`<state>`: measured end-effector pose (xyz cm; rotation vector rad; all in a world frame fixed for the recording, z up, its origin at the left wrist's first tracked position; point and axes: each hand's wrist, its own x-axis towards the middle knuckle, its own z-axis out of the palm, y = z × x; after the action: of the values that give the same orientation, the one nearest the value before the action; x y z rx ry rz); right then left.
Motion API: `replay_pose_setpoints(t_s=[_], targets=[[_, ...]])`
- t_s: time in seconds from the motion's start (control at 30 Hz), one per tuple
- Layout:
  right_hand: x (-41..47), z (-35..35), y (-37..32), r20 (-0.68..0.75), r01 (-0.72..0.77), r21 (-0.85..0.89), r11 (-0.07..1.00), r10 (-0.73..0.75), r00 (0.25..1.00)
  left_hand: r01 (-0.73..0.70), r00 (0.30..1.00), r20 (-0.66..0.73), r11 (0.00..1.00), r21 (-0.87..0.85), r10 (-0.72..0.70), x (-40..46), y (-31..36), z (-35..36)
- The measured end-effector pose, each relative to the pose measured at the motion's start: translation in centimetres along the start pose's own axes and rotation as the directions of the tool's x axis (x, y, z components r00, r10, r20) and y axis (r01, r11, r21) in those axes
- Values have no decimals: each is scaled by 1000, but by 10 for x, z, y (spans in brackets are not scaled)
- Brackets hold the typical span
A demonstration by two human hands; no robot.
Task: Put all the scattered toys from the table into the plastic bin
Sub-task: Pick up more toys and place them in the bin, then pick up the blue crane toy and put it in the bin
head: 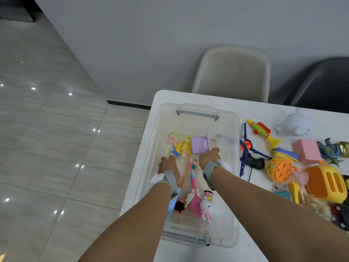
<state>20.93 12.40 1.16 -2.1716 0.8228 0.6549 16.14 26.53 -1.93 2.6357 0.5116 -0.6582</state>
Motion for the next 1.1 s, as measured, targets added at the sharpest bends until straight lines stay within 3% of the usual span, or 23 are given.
replay_pose_setpoints(t_s=[0.07,0.23,0.43,0.63,0.73,0.93,1.1], targets=[[-7,-10,-5,-6,9,-64,998,-10,1000,-25,999,-49,998,-58,22,-6,6,-7],[-24,-26,-24,-68,98,74,992,-93,993,-98,984,-172,936,-338,41,-21,30,-27],[-52,-52,-28,-159,188,25,982,-182,970,-237,952,-279,879,-413,126,-45,66,-47],[-67,-100,-7,-314,484,-97,870,-488,814,-338,924,-327,821,-461,196,-72,107,-53],[-58,-128,11,-428,477,-126,870,-481,765,-385,902,-368,806,-449,226,-85,131,-52],[-30,-170,54,-395,428,-102,898,-432,811,-497,857,-380,754,-429,348,-102,182,-43],[-4,-191,95,-285,280,-24,960,-276,918,-548,836,-284,728,-413,469,-107,228,-26]])
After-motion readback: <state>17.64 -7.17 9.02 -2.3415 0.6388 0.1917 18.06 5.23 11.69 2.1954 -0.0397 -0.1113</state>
